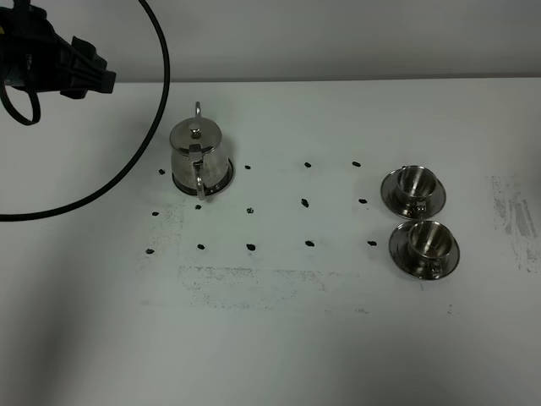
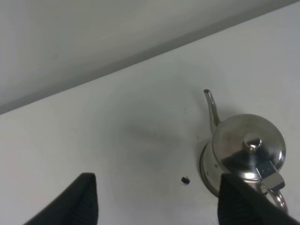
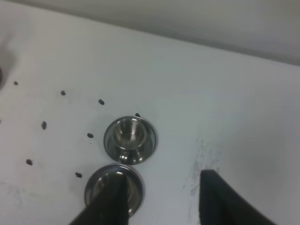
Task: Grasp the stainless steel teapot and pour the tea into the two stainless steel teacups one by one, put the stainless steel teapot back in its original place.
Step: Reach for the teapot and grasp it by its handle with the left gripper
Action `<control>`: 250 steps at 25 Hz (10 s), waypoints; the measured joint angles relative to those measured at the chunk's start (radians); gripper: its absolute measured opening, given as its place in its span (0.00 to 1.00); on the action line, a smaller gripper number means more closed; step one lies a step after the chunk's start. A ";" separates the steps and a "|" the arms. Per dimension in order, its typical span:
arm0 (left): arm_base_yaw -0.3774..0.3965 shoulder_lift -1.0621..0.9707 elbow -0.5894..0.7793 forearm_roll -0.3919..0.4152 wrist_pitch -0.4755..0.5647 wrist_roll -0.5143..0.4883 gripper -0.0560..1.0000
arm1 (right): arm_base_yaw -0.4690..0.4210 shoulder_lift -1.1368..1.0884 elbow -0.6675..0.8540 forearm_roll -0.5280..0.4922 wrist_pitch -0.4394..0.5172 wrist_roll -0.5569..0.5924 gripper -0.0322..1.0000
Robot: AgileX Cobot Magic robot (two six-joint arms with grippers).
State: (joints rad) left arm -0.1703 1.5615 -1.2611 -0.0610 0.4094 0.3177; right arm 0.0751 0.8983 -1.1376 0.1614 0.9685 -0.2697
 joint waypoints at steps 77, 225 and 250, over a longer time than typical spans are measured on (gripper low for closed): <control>-0.417 0.236 -0.090 0.516 0.275 -0.586 0.50 | -0.069 -0.838 0.616 -0.074 0.145 0.193 0.33; -0.155 0.678 -0.534 0.073 0.508 -0.096 0.50 | -0.069 -0.838 0.616 -0.071 0.145 0.193 0.33; -0.155 0.682 -0.541 0.073 0.532 -0.109 0.23 | -0.069 -0.838 0.616 -0.078 0.145 0.193 0.33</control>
State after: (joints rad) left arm -0.3252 2.2437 -1.8019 0.0122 0.9415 0.2088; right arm 0.0064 0.0604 -0.5221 0.0839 1.1139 -0.0762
